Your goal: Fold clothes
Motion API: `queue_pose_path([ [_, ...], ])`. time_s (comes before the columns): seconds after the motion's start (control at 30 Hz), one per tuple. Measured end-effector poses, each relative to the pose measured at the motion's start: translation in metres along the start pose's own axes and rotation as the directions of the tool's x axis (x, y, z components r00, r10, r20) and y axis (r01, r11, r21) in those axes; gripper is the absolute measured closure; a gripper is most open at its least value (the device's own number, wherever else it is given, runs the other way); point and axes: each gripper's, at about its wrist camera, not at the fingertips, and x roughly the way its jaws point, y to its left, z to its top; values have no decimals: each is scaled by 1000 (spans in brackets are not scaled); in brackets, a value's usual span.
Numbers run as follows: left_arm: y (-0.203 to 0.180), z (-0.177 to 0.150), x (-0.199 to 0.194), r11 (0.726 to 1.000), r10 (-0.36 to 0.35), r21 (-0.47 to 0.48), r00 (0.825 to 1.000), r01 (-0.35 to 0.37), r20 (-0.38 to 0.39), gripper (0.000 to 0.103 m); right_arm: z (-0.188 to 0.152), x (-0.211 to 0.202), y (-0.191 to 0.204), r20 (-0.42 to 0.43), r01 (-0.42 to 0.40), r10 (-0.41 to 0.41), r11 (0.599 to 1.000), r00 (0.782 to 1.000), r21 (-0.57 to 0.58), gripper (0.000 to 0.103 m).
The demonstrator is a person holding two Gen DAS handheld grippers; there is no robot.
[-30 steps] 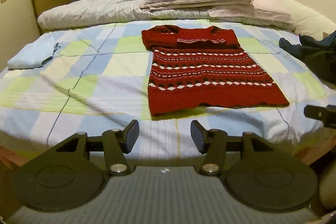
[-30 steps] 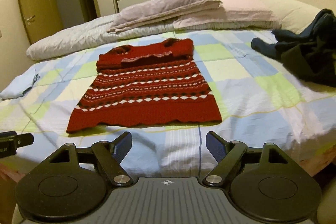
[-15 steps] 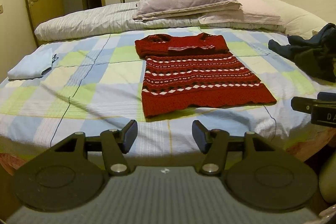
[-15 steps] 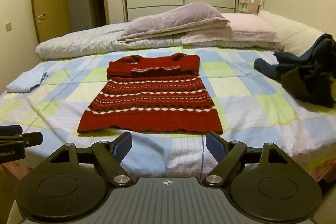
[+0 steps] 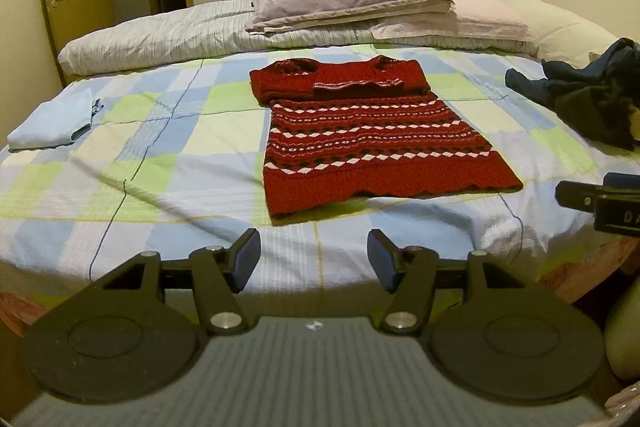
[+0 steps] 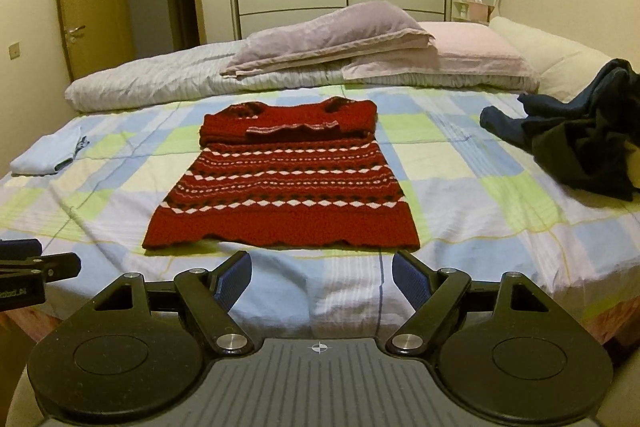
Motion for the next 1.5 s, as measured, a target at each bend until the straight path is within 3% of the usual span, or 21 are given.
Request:
queue_pose_path([
  [0.23,18,0,26,1000,-7,-27,999,6,-48,46,-1,21,-7,-37,19,-17,999,999,34,23],
  [0.43,49,1,76,992,-96,-85,995,94,-25,47,-13,63,-31,-46,-43,46,997,998,68,23],
  [0.6,89,12,138,964,-187,-207,980,169,-68,62,-23,113,-93,-111,-100,125,974,986,204,23],
  [0.77,110,38,191,926,-267,-286,963,245,-39,62,-2,145,-156,-57,-180,214,917,975,357,23],
  [1.0,134,75,268,871,-341,-372,940,320,11,61,30,209,-214,-13,-275,326,818,945,505,24],
  [1.1,145,80,303,834,-371,-444,928,327,-14,61,32,241,-232,-26,-295,382,753,924,589,38],
  [1.17,151,79,322,808,-389,-492,920,324,-33,61,32,261,-240,-45,-288,406,719,913,632,38],
  [1.27,158,71,341,760,-450,-544,892,356,-45,61,32,281,-247,-62,-285,423,706,904,648,38],
  [1.37,158,62,341,736,-495,-546,868,400,-31,62,35,288,-249,-69,-305,449,704,891,641,38],
  [1.5,153,47,334,700,-593,-533,803,476,-62,75,33,287,-252,-89,-342,506,692,858,635,39],
])
